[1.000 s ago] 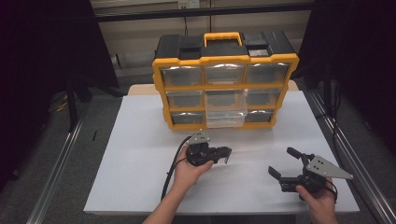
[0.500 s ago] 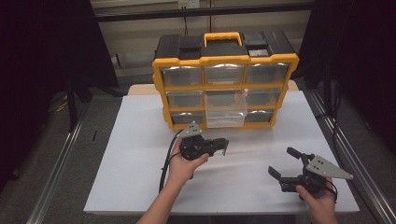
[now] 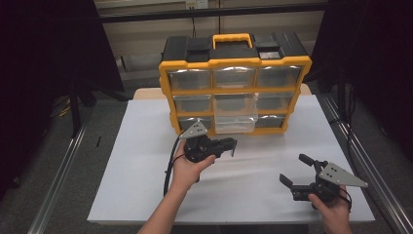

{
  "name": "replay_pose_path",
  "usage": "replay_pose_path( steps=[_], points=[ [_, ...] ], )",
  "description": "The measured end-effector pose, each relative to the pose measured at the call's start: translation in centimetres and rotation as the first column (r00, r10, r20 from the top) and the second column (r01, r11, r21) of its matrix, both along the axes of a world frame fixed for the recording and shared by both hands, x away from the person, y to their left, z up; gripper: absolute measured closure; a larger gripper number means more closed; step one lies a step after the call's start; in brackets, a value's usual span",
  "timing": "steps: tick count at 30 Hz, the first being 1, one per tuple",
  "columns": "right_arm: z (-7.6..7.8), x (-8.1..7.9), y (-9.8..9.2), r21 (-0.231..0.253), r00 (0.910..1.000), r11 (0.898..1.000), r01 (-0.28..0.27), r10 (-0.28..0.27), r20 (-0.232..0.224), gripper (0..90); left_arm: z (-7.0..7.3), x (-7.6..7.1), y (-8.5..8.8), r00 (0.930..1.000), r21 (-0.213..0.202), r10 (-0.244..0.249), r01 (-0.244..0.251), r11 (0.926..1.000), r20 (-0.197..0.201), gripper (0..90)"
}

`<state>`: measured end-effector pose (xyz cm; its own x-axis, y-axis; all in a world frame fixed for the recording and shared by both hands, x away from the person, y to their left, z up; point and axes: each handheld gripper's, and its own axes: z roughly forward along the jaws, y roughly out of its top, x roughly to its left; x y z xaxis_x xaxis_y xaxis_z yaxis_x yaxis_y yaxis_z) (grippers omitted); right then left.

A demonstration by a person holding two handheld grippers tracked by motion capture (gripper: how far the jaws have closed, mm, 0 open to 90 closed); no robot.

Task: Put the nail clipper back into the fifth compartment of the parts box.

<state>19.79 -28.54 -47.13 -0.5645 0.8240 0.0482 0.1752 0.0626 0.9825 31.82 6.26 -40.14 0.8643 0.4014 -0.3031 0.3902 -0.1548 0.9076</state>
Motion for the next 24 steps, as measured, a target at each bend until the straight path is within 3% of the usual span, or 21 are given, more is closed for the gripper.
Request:
replay_pose_path(
  steps=[9,11,12,24],
  points=[
    [0.0,0.0,0.0,0.000,1.0000,1.000,-0.001,0.001,0.001,1.8,1.4,0.3,0.2,0.9996,0.005,-0.007,0.007,1.0000,0.028,81.9],
    [0.0,0.0,0.0,0.000,1.0000,1.000,-0.002,0.002,0.000,1.8,1.7,0.2,0.0,0.9999,-0.011,0.001,-0.001,0.9999,0.016,81.9],
    [0.0,0.0,0.0,0.000,1.0000,1.000,-0.001,0.001,0.001,1.8,1.9,0.4,0.2,0.9993,0.009,-0.013,0.012,0.9999,0.035,81.9],
    [0.0,0.0,0.1,0.002,1.0000,1.000,-0.002,0.002,0.003,1.8,4.0,0.7,0.1,0.9988,0.004,-0.011,0.011,0.9999,0.048,81.9]
  ],
)
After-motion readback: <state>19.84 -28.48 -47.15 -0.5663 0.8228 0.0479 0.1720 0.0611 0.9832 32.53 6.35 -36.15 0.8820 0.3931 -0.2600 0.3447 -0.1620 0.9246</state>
